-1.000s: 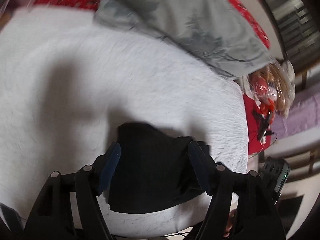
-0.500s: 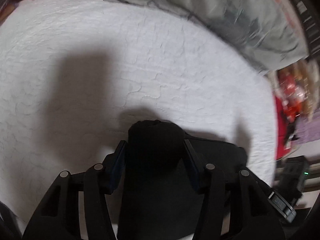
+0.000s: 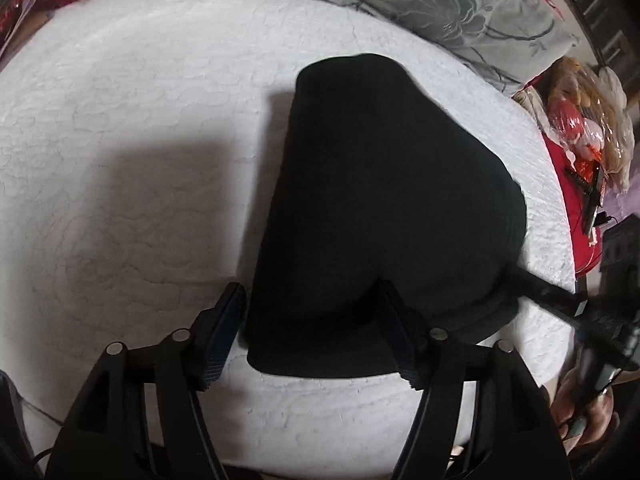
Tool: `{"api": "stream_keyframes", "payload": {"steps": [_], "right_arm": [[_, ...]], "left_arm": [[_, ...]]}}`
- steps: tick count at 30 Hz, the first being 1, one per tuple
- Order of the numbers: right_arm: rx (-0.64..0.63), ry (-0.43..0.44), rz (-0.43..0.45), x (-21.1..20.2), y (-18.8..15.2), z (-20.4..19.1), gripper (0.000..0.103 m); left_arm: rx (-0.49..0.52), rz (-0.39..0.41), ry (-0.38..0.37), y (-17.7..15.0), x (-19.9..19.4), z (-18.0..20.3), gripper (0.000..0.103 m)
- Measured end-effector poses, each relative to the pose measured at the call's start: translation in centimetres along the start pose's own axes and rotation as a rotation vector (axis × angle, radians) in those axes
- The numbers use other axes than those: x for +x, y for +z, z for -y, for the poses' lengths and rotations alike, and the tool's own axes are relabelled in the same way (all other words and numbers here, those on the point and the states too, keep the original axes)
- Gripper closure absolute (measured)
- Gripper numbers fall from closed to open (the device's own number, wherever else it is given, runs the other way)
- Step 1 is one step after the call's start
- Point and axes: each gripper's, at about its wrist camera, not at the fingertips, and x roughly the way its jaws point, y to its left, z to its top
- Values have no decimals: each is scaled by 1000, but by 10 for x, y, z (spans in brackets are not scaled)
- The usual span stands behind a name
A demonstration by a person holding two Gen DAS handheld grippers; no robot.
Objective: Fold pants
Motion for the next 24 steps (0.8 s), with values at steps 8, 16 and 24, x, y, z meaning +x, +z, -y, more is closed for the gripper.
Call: {"api": "stream_keyframes", "payload": {"steps": [8,16,24], "right_arm": [[58,36,40,-11,9,5,51],[14,-58,105,5,39,-13,52],[41,-107,61,20,50,5,57]], "left_arm": [[11,88,-11,30,-45,-1,35],[-7,62,102,91,-4,10,35],[-99,43,32,92,9,-5,31]]}}
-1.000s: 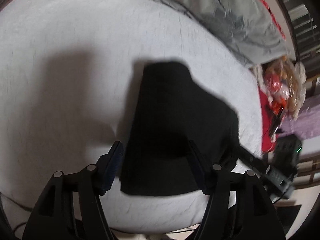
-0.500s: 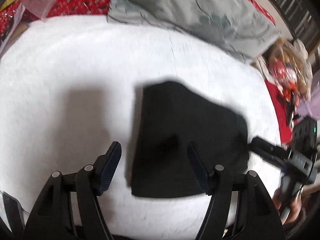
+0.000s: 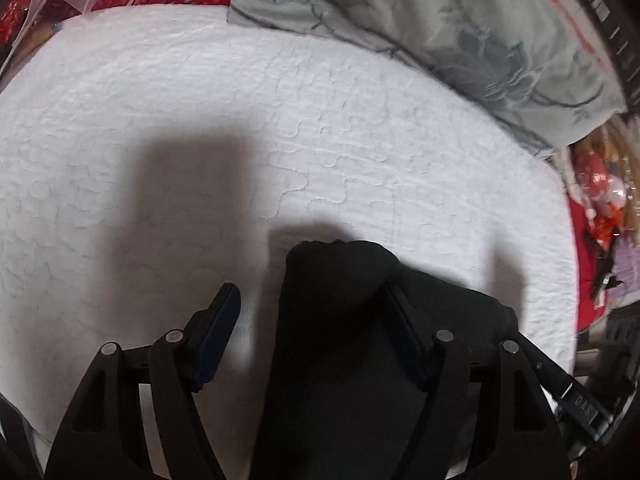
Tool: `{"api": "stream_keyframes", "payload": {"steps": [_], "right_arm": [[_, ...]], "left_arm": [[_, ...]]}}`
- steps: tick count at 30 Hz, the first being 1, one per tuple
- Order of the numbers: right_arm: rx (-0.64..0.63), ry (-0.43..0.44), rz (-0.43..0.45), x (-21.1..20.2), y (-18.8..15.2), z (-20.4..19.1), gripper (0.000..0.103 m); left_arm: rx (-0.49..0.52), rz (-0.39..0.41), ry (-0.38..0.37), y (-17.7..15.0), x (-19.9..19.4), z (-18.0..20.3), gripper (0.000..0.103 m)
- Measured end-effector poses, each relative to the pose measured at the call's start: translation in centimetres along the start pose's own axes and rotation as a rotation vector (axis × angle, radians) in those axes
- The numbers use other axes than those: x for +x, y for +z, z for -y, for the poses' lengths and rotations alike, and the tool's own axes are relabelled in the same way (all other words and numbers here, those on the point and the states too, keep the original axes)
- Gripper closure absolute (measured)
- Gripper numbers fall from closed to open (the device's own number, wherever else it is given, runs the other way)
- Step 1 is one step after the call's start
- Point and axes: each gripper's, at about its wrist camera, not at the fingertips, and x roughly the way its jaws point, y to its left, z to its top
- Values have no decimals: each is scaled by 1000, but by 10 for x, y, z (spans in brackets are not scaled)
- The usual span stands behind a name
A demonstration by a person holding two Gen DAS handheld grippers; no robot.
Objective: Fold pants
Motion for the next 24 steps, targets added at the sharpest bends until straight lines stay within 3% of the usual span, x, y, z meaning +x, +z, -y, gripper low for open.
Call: {"api": "stream_keyframes", "payload": {"steps": [2,5,12,24], "right_arm": [[3,54,-6,-9,-1,0,56],[29,135,-36,-18,-10,5,43],[35,126,-73,-4,-34,7,39],[-26,126,-58,6,-40,-1,37]], "left_arm": [[22,32,-8,-9,-15,-4,31],[34,56,-49,-30,-33,-18,31],[17,-11,-81,-46,-23,-31,31],[84,19,-46,-45,-11,-17,22]]}}
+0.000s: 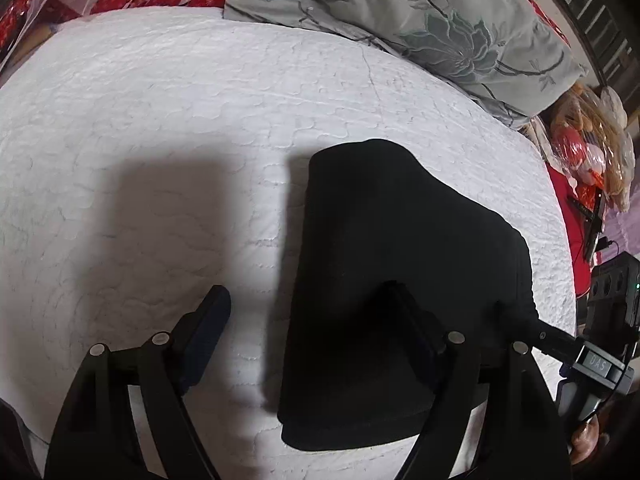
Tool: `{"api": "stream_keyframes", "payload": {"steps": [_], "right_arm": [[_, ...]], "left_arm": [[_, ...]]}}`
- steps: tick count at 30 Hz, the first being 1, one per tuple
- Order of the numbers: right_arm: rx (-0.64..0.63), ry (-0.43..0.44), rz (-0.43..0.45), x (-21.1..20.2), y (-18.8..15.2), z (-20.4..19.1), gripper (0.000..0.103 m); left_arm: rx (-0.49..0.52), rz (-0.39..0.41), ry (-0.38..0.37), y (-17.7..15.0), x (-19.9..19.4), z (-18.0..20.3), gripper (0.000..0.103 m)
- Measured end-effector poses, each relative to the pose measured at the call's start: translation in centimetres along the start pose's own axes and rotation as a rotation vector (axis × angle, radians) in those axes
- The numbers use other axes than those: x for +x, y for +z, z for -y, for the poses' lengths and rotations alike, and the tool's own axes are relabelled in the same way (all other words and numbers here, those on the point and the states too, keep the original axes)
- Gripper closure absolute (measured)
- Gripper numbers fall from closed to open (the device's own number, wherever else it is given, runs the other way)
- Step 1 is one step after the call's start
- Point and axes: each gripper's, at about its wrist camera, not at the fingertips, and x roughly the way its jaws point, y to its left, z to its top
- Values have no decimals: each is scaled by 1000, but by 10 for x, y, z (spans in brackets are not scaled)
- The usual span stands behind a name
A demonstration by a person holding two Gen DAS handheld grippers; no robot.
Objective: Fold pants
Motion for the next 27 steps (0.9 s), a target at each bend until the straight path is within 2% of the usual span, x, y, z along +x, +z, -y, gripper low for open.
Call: {"api": "stream_keyframes", "payload": {"steps": [8,9,10,11,12,13,14,16,18,20,22,24,27], "right_arm": [[-8,5,23,4,2,-1,38],[-20,-8,26,4,2,-3,49],[-36,-21,28,5,2,-6,65],[-42,-23,21,6,2,-9,65],[-35,-34,29,5,2,-11,66],[-32,-37,32,4,2,-13,69],[-31,-33,40,0,3,-16,71],[-19,-8,51,-7,6,-21,73],[-17,21,62,-14,11,-29,74],[-27,45,63,-16,19,-42,74],[-47,70,73,-16,30,-60,74],[-77,89,85,-12,42,-80,74],[-120,69,83,9,60,-103,74]], "left_arm": [[21,-11,-25,3,6,4,22],[18,-23,-50,4,7,5,28],[11,-34,-101,5,6,7,52],[-3,-46,-142,4,4,8,64],[-24,-45,-159,6,-1,6,66],[-33,-44,-177,8,-4,4,75],[-47,-44,-191,9,-6,1,80],[-135,-55,-269,14,-12,-16,84],[-186,-36,-305,22,-23,-27,84],[-191,15,-301,33,-41,-32,84],[-177,74,-265,46,-61,-36,84],[-145,114,-187,63,-72,-40,83],[-130,99,-83,75,-59,-51,83]]}}
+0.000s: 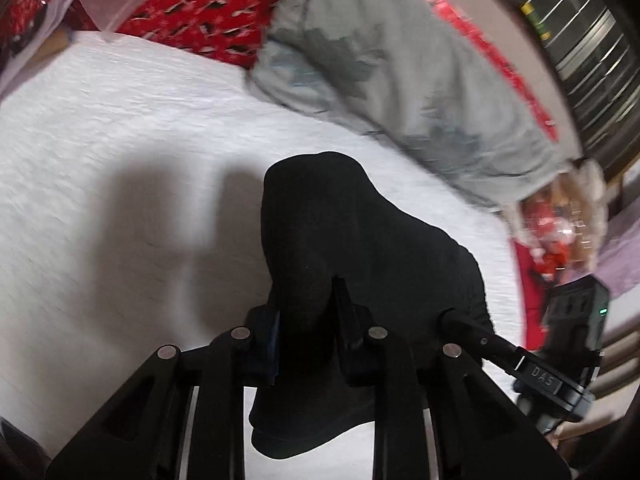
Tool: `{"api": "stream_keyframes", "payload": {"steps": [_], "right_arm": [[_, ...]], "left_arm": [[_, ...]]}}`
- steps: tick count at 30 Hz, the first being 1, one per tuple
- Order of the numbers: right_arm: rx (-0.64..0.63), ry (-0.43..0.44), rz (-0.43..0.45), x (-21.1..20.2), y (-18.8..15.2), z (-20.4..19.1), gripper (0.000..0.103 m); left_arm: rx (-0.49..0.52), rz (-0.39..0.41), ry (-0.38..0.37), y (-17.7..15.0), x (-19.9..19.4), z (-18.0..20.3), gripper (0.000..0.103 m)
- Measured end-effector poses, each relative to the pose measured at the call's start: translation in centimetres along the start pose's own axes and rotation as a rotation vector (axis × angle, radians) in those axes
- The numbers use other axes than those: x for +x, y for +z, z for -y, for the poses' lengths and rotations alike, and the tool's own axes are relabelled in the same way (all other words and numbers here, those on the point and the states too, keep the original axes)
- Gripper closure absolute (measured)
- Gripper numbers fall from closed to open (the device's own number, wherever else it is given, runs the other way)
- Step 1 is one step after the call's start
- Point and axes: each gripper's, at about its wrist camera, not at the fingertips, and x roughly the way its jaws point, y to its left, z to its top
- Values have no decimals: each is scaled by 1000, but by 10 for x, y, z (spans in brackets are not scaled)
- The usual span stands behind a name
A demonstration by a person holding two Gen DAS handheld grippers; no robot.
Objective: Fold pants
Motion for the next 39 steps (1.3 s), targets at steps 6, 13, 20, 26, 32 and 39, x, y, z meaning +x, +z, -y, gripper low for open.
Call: {"api": "stream_keyframes", "payload": {"steps": [6,13,20,26,32,39], "right_arm": [[-69,-158,-94,66,-9,6,63],[-71,-181,-12,12,-17,19,48],[-199,-395,107,-40,-52,-30,8],[-238,-546,95,-50,-94,-36,0],[-216,-521,64,-57,-105,-30,0],[-292,-558,209,-80,-109,-45,0]], "left_arm": [[116,-34,260,-22,44,-11,50],[52,41,285,-51,6,-11,34],[14,27,307,-83,1,8,34],[89,88,429,-108,-1,26,34],[134,115,411,-118,-9,35,34],[177,136,427,-128,-13,48,34]]}}
